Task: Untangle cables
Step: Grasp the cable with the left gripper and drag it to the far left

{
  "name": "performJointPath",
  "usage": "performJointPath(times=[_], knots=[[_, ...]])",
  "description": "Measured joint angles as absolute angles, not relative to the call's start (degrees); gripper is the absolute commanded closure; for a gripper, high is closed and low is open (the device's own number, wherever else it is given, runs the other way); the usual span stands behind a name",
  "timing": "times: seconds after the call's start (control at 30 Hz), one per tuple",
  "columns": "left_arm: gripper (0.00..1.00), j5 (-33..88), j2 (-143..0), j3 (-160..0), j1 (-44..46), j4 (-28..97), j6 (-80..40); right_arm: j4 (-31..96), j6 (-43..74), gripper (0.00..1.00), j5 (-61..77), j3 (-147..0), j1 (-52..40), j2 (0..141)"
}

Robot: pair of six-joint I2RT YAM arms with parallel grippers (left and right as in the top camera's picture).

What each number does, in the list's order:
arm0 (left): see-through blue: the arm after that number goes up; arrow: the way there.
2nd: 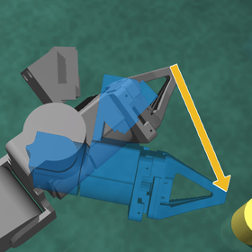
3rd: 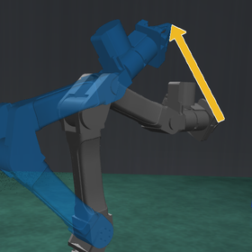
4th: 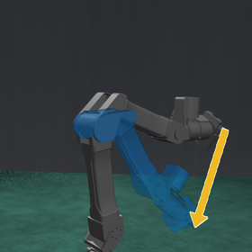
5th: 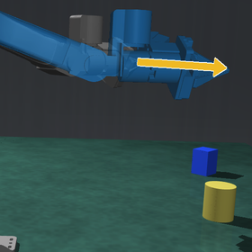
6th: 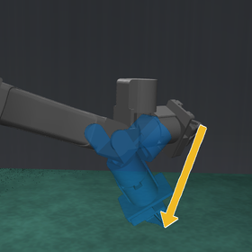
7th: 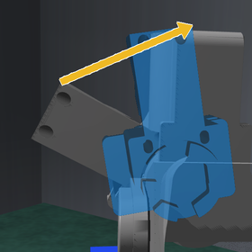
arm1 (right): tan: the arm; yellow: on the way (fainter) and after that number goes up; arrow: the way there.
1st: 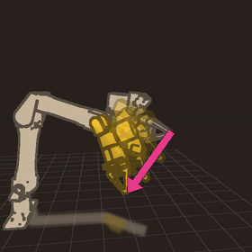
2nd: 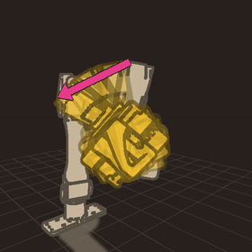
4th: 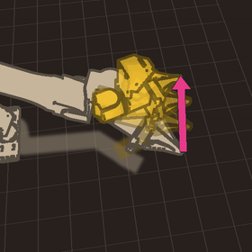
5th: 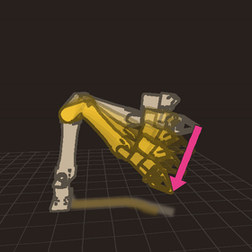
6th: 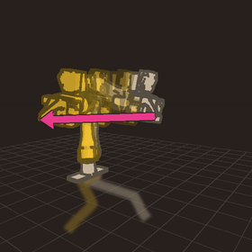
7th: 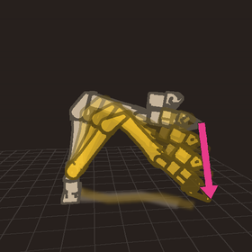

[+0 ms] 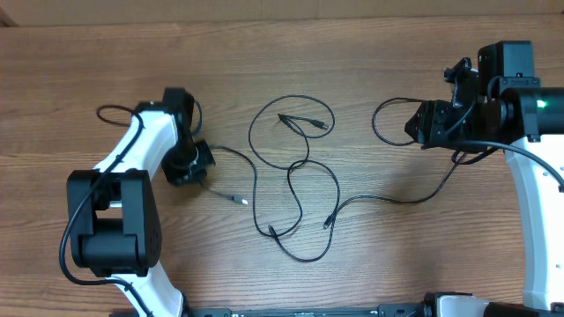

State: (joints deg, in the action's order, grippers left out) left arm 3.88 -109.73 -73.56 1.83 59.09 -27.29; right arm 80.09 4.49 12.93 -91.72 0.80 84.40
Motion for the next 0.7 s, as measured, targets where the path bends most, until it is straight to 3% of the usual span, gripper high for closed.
performJointPath(times=[0.3,0.7], knots=[[0.96,-2.5,-99.0,-95.9,-1.9,68.1,-27.1,80.1,4.5,0.37,12.4,-91.7,0.8,84.4],[0.96,-10.2,-89.7,-108.4,-24.4,66.2,-27.1,80.1,4.5,0.37,12.0,-91.7,0.8,84.4]])
